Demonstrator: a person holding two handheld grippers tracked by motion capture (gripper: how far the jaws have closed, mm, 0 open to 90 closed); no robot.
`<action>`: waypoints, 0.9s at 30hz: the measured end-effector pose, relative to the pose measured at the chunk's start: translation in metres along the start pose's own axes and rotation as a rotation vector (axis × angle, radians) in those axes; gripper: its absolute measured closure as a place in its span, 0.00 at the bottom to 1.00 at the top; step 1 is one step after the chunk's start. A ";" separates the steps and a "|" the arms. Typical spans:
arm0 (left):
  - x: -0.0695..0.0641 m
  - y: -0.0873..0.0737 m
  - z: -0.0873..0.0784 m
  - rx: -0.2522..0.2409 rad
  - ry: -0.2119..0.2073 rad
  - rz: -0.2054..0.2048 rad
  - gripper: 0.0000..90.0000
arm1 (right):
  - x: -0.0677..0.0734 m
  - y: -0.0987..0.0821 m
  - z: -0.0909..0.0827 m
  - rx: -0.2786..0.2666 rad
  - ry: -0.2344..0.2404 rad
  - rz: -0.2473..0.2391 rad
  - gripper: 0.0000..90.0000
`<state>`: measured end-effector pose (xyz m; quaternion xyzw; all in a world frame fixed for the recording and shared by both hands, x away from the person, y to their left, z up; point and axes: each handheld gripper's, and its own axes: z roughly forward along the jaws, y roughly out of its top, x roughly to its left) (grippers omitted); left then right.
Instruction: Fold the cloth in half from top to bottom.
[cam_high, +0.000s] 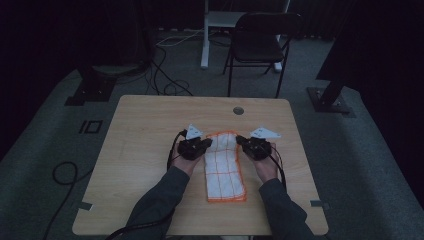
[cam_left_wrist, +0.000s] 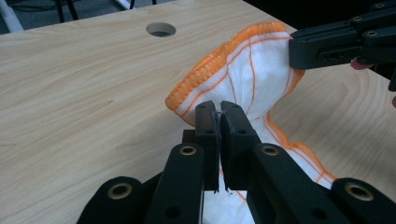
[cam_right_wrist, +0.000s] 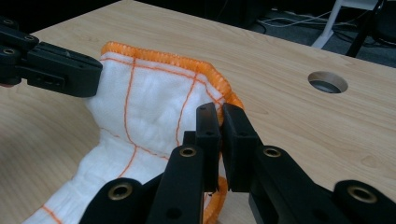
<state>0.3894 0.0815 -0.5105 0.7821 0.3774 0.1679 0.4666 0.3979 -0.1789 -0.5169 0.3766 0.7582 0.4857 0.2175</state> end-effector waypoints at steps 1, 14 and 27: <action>-0.002 -0.002 -0.002 -0.003 -0.004 -0.001 0.97 | 0.001 -0.001 -0.001 -0.001 0.002 0.000 0.95; -0.010 -0.008 -0.015 -0.029 -0.025 -0.012 0.97 | 0.007 -0.010 -0.018 -0.018 0.017 -0.018 0.95; -0.020 -0.009 -0.027 -0.046 -0.043 0.011 0.97 | 0.013 -0.012 -0.030 -0.031 0.018 -0.043 0.95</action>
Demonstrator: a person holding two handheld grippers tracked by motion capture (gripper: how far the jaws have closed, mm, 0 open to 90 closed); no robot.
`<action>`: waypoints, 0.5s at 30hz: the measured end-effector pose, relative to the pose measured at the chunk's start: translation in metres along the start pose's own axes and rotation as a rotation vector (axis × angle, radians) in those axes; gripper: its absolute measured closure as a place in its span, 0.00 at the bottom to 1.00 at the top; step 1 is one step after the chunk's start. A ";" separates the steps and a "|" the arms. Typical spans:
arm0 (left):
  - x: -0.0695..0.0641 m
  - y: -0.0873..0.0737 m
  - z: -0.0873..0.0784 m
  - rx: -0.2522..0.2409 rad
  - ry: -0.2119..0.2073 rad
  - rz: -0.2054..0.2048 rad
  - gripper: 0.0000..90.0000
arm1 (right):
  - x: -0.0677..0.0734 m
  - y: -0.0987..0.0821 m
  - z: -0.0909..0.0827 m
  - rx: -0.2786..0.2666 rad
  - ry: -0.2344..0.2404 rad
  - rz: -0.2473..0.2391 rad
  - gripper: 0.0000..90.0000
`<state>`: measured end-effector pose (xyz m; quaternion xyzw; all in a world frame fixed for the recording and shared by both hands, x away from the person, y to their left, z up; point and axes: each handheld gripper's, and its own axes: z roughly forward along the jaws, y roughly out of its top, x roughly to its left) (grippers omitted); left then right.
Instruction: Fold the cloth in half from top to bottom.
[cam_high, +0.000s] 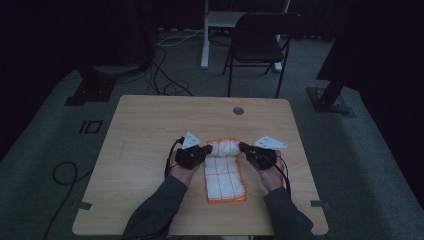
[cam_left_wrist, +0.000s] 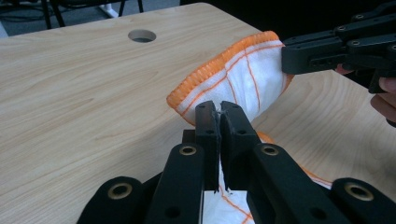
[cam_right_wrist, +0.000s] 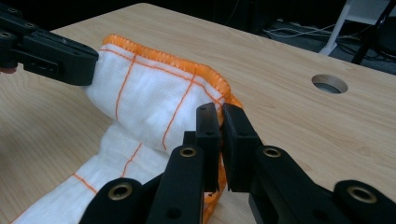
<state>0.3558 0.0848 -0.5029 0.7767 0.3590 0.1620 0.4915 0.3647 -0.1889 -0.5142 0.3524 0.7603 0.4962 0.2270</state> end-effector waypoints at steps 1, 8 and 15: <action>-0.002 0.001 -0.002 -0.005 -0.003 0.007 0.97 | 0.002 0.000 -0.004 -0.011 0.001 -0.005 0.95; -0.008 0.003 -0.009 -0.014 -0.011 0.026 0.97 | 0.005 0.001 -0.013 -0.028 0.004 -0.014 0.95; -0.014 -0.005 -0.015 -0.013 -0.018 0.031 0.97 | 0.013 -0.005 -0.019 -0.023 0.018 -0.024 0.95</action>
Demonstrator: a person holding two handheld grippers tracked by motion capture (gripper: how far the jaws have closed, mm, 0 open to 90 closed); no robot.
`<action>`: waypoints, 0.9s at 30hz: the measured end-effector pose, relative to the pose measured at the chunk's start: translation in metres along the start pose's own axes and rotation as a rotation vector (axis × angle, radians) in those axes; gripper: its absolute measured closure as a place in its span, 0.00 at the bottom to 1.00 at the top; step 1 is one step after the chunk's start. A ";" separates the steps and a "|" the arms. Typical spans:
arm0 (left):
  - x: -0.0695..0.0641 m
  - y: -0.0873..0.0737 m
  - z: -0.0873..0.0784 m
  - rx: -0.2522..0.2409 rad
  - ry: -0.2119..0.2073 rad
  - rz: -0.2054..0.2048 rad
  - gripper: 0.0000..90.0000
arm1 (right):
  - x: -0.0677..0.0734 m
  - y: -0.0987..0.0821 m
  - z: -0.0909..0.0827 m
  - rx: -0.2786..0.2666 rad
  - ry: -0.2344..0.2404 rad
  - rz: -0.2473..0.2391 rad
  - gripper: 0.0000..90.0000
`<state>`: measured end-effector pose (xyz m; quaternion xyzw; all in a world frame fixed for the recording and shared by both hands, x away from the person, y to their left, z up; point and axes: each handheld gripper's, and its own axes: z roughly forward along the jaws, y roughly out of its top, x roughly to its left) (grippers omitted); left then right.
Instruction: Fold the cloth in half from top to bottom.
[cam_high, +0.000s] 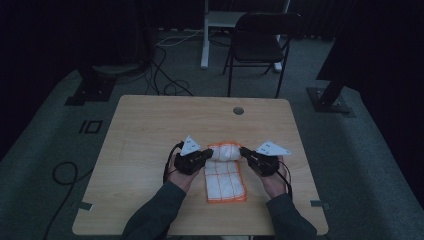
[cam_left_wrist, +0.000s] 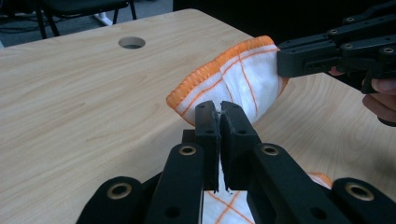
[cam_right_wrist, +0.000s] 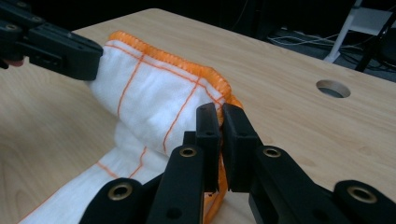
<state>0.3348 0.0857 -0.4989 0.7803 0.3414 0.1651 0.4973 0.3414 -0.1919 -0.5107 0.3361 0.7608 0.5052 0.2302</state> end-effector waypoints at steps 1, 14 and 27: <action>-0.001 -0.002 -0.001 0.002 -0.001 0.001 0.97 | 0.001 -0.001 -0.001 -0.002 0.004 -0.003 0.95; -0.004 -0.025 -0.006 0.030 -0.010 -0.021 0.96 | 0.014 -0.015 -0.002 0.021 0.029 -0.018 0.96; 0.000 -0.033 -0.016 0.008 -0.003 -0.064 0.70 | 0.023 -0.024 -0.001 0.029 0.039 -0.014 0.96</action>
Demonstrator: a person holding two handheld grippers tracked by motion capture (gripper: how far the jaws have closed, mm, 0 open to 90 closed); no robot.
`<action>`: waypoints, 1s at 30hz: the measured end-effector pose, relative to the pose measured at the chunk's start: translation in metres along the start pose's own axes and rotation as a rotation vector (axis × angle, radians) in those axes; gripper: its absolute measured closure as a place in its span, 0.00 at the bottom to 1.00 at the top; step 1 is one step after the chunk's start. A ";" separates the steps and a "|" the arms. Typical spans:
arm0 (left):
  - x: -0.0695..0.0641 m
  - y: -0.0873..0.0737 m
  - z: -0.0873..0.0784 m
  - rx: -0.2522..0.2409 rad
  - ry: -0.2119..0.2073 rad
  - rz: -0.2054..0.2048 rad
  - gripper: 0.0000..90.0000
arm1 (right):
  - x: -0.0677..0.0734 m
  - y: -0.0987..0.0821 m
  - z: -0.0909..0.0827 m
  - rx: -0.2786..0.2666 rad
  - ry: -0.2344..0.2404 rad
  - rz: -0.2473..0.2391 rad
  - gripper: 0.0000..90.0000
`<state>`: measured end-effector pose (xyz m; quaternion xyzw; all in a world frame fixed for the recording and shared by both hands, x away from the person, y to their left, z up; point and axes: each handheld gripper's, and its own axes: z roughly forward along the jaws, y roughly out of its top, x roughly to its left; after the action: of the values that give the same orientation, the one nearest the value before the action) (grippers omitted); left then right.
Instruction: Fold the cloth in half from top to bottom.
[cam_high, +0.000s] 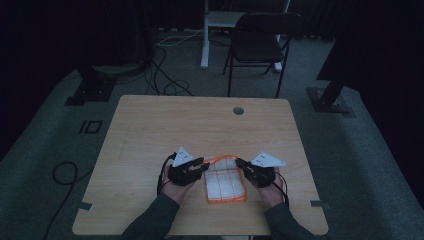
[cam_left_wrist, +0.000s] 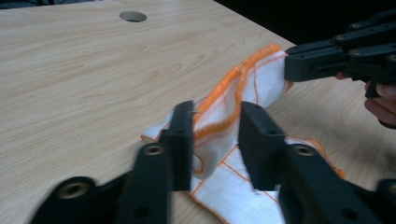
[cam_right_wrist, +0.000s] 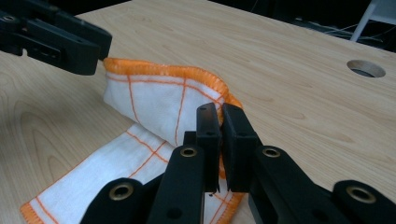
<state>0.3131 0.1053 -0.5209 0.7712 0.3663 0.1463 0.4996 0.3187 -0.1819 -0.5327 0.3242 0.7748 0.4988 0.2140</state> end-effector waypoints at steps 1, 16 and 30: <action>0.000 0.000 0.000 0.002 0.000 0.002 0.65 | 0.001 -0.001 0.000 0.001 0.001 0.000 0.96; -0.007 -0.009 0.010 0.082 -0.017 0.031 0.61 | 0.003 -0.006 -0.003 0.001 0.006 0.009 0.96; -0.020 -0.009 0.006 0.103 -0.046 0.084 0.96 | 0.006 -0.014 -0.010 0.001 0.010 0.017 0.96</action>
<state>0.2998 0.0891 -0.5287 0.8138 0.3291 0.1302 0.4610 0.3036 -0.1877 -0.5413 0.3283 0.7733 0.5019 0.2055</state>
